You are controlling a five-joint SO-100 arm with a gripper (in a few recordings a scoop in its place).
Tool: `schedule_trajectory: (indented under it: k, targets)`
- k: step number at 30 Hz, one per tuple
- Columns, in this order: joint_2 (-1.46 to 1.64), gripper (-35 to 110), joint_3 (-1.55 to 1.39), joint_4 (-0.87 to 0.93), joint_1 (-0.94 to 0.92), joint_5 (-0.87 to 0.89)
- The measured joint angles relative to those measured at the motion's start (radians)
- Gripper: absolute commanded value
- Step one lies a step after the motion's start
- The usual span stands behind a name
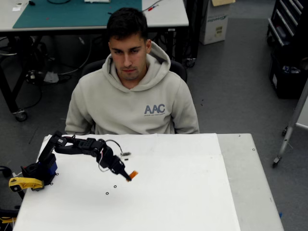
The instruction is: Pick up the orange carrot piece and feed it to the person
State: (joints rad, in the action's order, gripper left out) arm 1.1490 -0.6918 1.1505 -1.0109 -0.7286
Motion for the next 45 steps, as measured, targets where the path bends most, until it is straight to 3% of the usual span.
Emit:
schedule_trajectory:
  k: [7,18,29,38,45]
  targets:
    - [0.000,-2,0.261,0.003,0.097,-0.005]
    - [-0.002,-2,0.428,0.003,0.272,-0.017]
    - [-0.245,-2,0.618,0.003,0.454,-0.219]
    - [-0.387,-2,0.916,0.000,0.569,-0.261]
    - [-0.394,-2,0.956,-0.224,0.672,-0.253]
